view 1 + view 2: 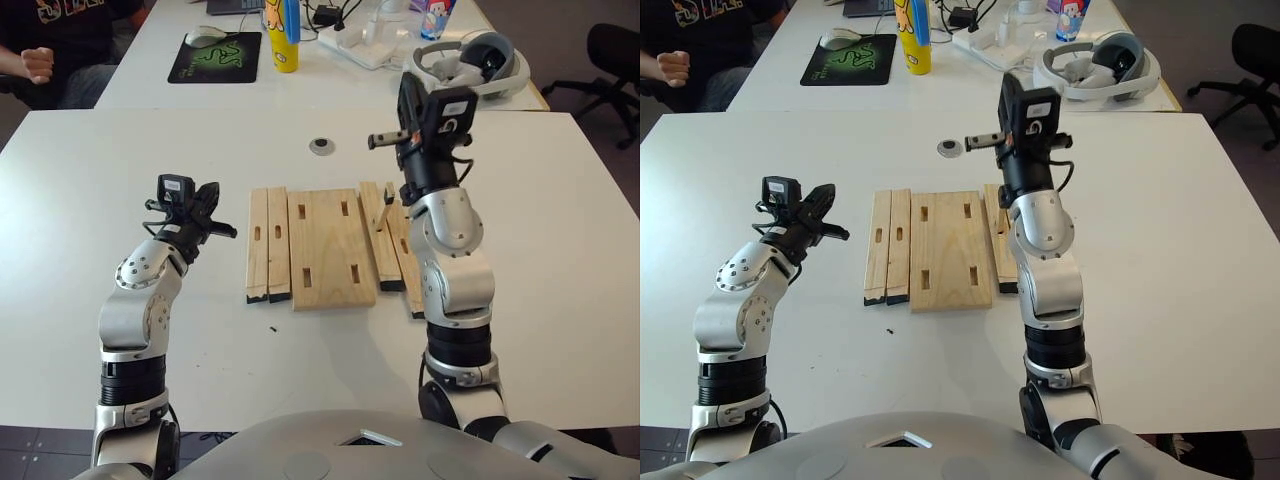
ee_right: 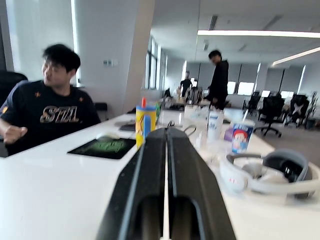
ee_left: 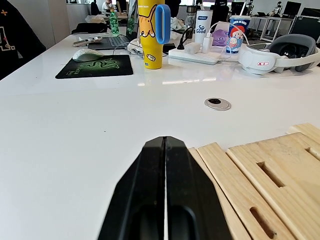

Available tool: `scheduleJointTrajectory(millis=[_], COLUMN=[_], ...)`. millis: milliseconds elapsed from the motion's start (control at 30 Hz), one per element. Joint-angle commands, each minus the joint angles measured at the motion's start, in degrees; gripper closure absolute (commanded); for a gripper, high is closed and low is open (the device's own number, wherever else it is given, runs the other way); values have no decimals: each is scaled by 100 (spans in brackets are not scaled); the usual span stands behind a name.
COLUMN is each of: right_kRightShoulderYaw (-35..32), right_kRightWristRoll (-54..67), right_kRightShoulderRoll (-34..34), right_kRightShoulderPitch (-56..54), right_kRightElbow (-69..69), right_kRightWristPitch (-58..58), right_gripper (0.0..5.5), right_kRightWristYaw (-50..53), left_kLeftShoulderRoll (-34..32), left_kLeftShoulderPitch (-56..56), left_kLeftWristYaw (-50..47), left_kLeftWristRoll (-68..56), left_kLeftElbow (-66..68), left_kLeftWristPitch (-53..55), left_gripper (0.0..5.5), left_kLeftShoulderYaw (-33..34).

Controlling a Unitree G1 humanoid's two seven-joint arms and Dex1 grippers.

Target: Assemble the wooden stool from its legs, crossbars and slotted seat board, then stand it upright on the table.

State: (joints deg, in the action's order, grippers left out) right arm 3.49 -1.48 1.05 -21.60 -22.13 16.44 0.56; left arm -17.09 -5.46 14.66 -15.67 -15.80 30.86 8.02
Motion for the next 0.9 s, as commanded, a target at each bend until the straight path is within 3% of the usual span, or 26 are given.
scheduleJointTrajectory(millis=[33,267,433,733,900], right_kRightShoulderYaw=[-227,-904,-469,34,-36], right_kRightWristRoll=[24,581,1249,1111,1239], right_kRightShoulderRoll=[-162,-420,-905,-1300,-1506], right_kRightShoulderPitch=[49,1884,3006,3141,3438], right_kRightElbow=[-455,-877,-974,-716,-1284], right_kRightWristPitch=[-37,541,1101,1692,2489], right_gripper=[548,548,523,370,370], right_kRightWristYaw=[-23,-377,-1437,-1659,-1624], left_kLeftShoulderRoll=[17,107,208,343,395], left_kLeftShoulderPitch=[16,255,379,432,543], left_kLeftWristYaw=[-45,-188,-312,-434,-498], left_kLeftWristRoll=[13,9,23,40,44], left_kLeftElbow=[-4,-202,-295,-309,-392], left_kLeftWristPitch=[-15,-31,-54,-141,-178], left_gripper=[550,550,550,550,550], left_kLeftShoulderYaw=[38,97,126,109,120])
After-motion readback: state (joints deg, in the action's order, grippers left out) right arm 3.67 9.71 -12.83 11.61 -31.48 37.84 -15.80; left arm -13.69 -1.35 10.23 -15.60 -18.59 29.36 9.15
